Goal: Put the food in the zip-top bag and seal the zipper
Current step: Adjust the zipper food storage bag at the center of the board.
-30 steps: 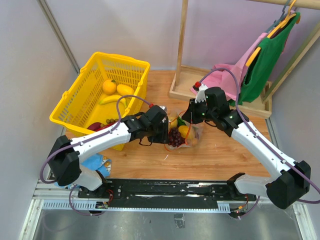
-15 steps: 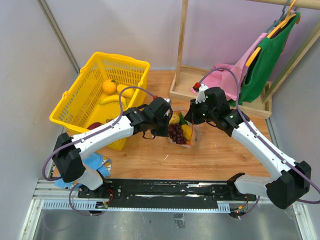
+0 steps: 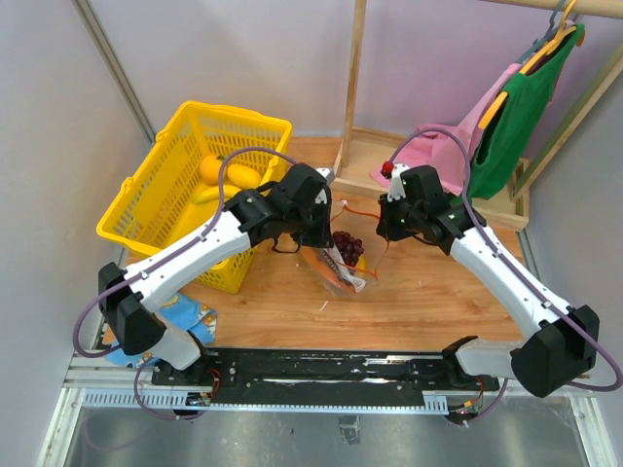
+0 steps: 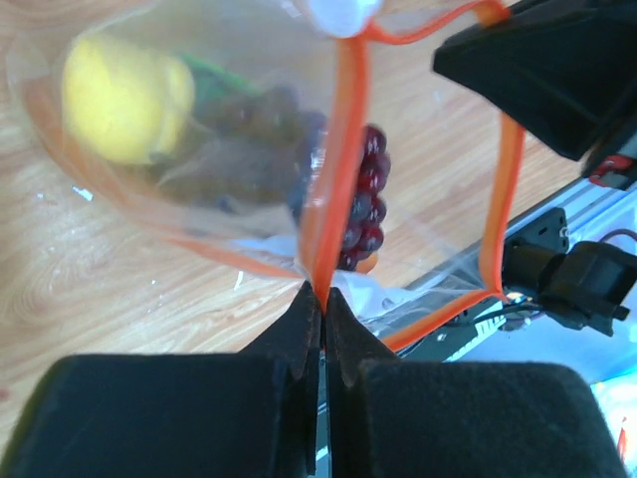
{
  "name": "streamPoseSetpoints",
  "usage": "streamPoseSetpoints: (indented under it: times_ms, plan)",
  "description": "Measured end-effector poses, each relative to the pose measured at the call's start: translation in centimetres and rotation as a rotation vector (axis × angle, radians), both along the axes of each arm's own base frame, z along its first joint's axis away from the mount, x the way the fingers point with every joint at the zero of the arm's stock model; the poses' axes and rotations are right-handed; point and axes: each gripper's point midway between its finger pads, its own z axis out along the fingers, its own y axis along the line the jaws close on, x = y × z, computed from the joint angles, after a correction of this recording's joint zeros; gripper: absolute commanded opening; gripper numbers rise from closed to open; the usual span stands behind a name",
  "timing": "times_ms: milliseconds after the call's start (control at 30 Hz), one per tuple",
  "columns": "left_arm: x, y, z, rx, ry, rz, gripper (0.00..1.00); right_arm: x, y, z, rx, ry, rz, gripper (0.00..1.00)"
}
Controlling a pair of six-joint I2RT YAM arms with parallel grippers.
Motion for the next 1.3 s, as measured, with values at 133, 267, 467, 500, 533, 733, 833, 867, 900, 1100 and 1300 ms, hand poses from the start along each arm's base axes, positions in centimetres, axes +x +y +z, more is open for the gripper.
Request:
streamPoseSetpoints:
  times_ms: [133,267,467,500,533,733,833,867,900,1100,1300]
  plan:
    - [-0.4,0.3,-1.0,0.029,0.05,-0.01,0.0,-0.3,-0.7,-0.6,-0.036,0.016,0.0,0.02]
    - [-0.9,-0.3,1.5,-0.02,0.047,-0.047,0.0,-0.5,-1.7,-0.7,-0.057,0.031,-0.013,0.02]
    - [-1.4,-0.5,3.7,-0.076,0.02,-0.074,0.0,-0.4,-1.2,2.7,-0.002,-0.036,0.004,0.02]
    - [-1.4,-0.4,3.4,-0.073,0.023,-0.074,0.0,-0.4,-0.9,3.5,0.018,-0.049,0.016,0.02]
    - [-1.5,-0.3,3.0,-0.065,0.03,-0.073,0.0,-0.4,-0.8,3.9,0.028,-0.061,0.02,0.02]
    - [-1.8,0.7,-1.9,0.044,0.101,-0.057,0.0,-0.9,-0.8,4.1,0.039,-0.068,0.027,0.02]
    - [-1.7,0.7,-3.2,0.075,0.123,-0.055,0.0,-1.3,-1.1,3.2,0.029,-0.05,0.023,0.01]
    - [-1.7,0.7,-3.4,0.079,0.126,-0.057,0.0,-1.3,-1.1,3.0,0.028,-0.047,0.022,0.01]
    - [-1.7,0.7,-3.5,0.08,0.126,-0.058,0.0,-1.4,-1.1,3.0,0.027,-0.047,0.02,0.01]
    - [-1.3,0.8,-3.0,0.08,0.1,-0.045,0.0,-1.3,-1.8,3.9,0.027,-0.094,-0.01,0.01]
    - [-0.9,1.0,-3.5,0.092,0.088,-0.03,0.0,-1.2,-2.1,4.3,0.038,-0.133,-0.034,0.01]
